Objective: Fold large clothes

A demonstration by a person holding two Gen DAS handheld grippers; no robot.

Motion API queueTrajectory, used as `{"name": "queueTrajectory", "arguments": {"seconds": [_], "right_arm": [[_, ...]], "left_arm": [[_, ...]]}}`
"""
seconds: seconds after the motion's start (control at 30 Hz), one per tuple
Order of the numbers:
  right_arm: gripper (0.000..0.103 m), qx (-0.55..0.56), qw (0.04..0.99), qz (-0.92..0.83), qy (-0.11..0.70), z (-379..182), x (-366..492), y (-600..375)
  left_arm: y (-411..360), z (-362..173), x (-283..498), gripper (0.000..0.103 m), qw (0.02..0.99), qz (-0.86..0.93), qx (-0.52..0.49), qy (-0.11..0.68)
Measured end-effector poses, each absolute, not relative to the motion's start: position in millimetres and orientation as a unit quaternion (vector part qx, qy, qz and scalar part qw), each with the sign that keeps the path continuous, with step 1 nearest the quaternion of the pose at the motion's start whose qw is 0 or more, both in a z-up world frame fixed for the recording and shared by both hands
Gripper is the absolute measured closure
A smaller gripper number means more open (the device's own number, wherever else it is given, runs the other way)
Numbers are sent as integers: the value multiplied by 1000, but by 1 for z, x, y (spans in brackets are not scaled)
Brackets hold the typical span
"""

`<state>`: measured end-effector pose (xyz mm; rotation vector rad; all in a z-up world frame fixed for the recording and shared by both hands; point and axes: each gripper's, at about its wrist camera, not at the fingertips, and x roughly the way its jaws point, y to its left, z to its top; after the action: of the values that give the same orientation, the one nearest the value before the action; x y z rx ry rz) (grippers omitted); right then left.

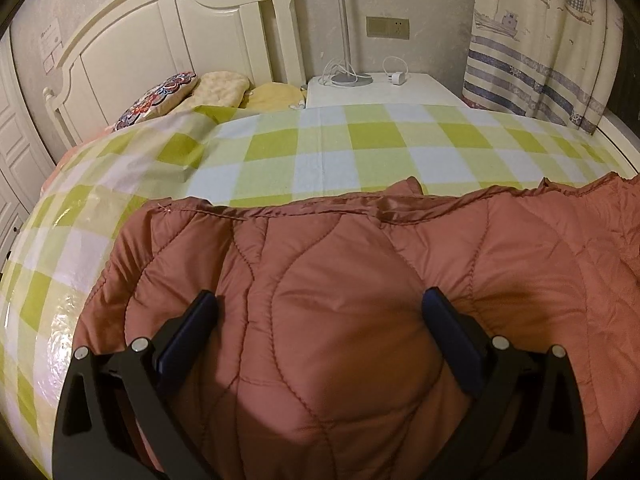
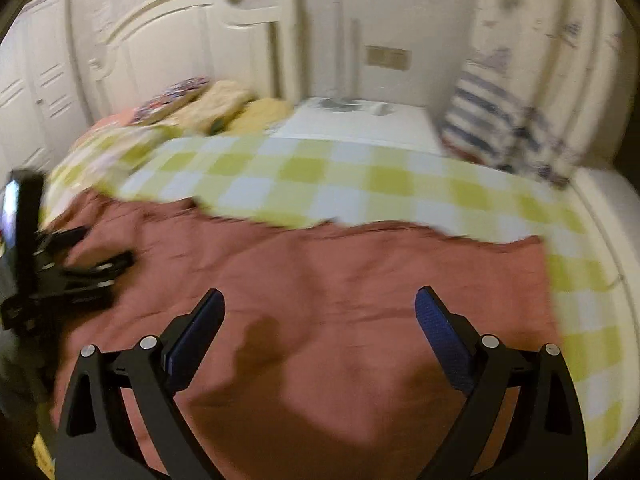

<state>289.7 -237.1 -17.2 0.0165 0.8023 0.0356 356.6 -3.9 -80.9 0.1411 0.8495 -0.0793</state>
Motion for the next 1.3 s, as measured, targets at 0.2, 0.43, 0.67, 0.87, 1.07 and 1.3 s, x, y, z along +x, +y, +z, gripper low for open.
{"name": "queueTrajectory", "arguments": {"seconds": [0.2, 0.43, 0.67, 0.87, 1.07, 1.3], "right_arm": [[11, 95, 892, -17, 442, -50, 303, -294], [11, 124, 895, -56, 426, -52, 299, -320], [11, 75, 920, -115, 367, -4, 283, -287], [11, -33, 912, -15, 408, -25, 309, -207], [9, -21, 905, -14, 425, -53, 316, -208], [9, -19, 905, -11, 424, -57, 318, -207]], "left_arm": [[-4, -81, 357, 2, 908, -38, 70, 412], [-5, -81, 357, 2, 908, -40, 70, 412], [-5, -81, 358, 2, 907, -39, 67, 413], [-5, -81, 358, 2, 907, -40, 67, 414], [-12, -77, 362, 2, 899, -23, 91, 427], [-36, -48, 379, 2, 910, -26, 164, 380]]}}
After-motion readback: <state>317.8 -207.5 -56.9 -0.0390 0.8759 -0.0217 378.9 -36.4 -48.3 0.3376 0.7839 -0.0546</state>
